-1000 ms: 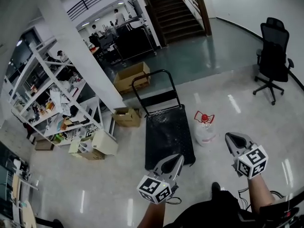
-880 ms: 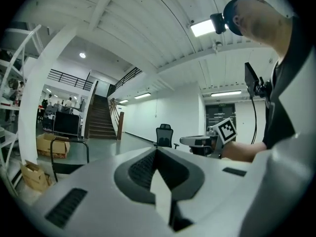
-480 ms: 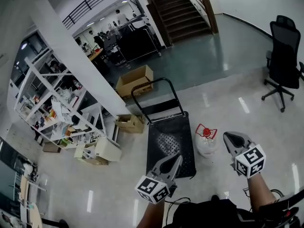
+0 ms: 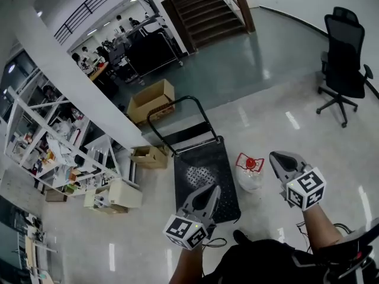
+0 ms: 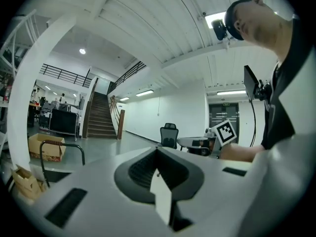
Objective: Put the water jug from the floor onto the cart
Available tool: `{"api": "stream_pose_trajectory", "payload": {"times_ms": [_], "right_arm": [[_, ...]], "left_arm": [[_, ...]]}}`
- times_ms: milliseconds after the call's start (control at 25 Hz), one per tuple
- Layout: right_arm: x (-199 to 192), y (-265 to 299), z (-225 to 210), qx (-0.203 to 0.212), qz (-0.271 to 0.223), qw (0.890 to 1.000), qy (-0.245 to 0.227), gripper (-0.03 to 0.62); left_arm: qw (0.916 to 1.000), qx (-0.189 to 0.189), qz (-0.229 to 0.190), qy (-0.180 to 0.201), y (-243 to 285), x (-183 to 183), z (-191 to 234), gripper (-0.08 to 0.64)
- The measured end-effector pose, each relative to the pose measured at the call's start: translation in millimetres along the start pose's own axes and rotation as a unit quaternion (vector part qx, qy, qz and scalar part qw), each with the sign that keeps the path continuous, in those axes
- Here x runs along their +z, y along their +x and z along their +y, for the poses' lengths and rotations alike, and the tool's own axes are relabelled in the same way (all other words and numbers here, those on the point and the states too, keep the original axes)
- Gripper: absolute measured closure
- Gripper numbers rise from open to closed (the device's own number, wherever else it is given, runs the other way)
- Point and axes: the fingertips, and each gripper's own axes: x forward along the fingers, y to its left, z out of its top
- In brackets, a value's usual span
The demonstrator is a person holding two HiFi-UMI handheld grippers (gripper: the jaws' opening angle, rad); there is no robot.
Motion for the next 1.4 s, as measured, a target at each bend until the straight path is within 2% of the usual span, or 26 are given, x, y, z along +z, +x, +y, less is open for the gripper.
{"api": "stream_pose_trajectory", "payload": {"times_ms": [280, 480, 680, 800, 920, 1120, 1280, 1400], "right_arm": [[10.4, 55.7, -6.9, -0.027, 0.012, 0.999, -0.017, 0.591], [-6.3, 102.1, -15.8, -0.042, 0.021, 0.999, 0.0, 0.591], [-23.9, 144.6, -47.3, -0.053, 0.04, 0.998, 0.013, 0.589], [-52.9, 172.8, -77.6, -0.06, 0.061, 0.996, 0.034, 0.584], [-91.0, 200.9, -112.1, -0.059, 0.095, 0.992, 0.056, 0.548], [-160.0, 233.8, -164.7, -0.058, 0.156, 0.982, 0.088, 0.515], [-222.7, 252.7, -194.1, -0.061, 0.217, 0.968, 0.115, 0.485], [-270.0, 269.2, -219.1, -0.064, 0.263, 0.951, 0.147, 0.463]], "left_arm": [[0.9996, -0.025, -0.01, -0.005, 16.1, 1.8, 59.5, 0.56], [0.9993, -0.032, 0.004, -0.017, 31.9, -14.2, 106.6, 0.56], [0.9989, -0.029, 0.02, -0.03, 66.7, -23.4, 143.2, 0.56], [0.9985, -0.021, 0.035, -0.036, 95.6, -36.0, 165.9, 0.56], [0.9975, -0.005, 0.054, -0.046, 130.5, -55.5, 186.2, 0.559], [0.9933, 0.0, 0.09, -0.073, 192.6, -99.7, 206.3, 0.56], [0.9847, -0.007, 0.143, -0.1, 232.0, -152.6, 214.1, 0.56], [0.9728, -0.013, 0.193, -0.127, 262.3, -200.3, 218.8, 0.56]]}}
